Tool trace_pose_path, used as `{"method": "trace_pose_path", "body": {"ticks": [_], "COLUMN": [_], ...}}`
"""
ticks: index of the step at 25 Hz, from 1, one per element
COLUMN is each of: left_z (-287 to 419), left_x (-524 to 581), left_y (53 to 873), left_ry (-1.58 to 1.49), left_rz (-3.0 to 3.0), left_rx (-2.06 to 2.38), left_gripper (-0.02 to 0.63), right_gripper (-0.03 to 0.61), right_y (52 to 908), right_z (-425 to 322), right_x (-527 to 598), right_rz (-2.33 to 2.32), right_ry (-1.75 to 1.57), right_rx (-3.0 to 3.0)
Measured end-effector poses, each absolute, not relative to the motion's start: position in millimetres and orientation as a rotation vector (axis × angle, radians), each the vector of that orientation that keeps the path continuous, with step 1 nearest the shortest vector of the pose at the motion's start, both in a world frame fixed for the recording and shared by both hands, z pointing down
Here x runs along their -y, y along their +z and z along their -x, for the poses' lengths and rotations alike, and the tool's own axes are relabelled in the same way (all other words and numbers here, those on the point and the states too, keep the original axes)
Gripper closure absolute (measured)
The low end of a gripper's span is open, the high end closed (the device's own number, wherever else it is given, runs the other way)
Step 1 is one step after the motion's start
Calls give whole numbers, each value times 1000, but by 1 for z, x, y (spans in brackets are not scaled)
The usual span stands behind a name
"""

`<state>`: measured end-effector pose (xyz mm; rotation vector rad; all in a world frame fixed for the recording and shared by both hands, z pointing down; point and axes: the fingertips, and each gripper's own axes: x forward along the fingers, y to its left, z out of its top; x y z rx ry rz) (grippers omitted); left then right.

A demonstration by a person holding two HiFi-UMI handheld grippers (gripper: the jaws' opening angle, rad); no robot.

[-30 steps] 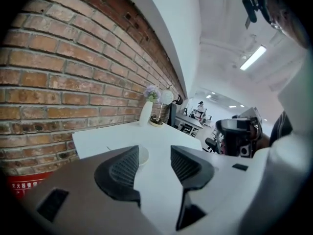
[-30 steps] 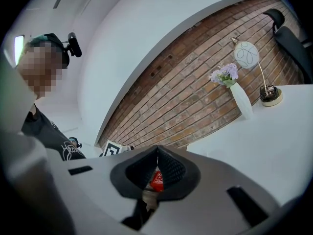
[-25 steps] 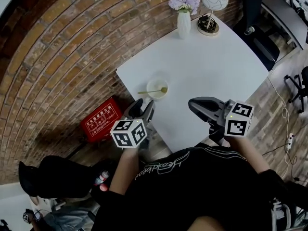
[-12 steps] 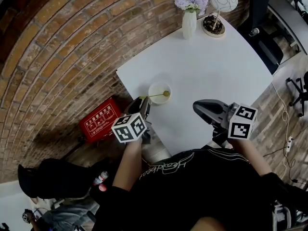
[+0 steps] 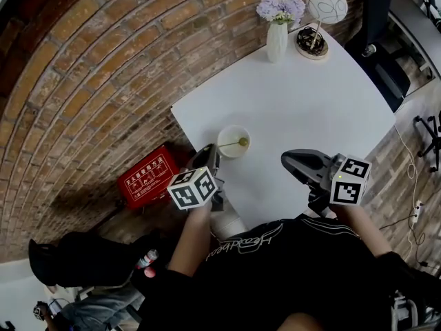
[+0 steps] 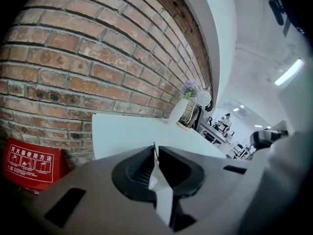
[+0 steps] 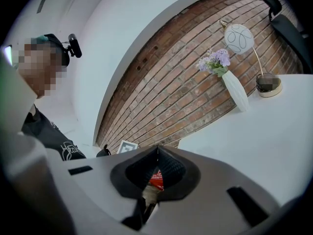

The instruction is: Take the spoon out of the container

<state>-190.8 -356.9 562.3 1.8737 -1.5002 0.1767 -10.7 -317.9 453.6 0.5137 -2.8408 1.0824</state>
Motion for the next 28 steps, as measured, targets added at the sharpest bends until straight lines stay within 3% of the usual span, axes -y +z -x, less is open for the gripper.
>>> {"method": "trace_pose_path", "body": {"ticks": [28], "left_z": [181], "left_x": [337], "left_y": [510], "left_ry": [98], "left_rz": [-1980], "left_rx": [1503], "left_gripper": [606], "right_gripper": [581], "right_y": [448], "right_z": [11], "right_x": [283], "right_rz": [-545], "right_ry": [1074], "right_rx": [2855]}}
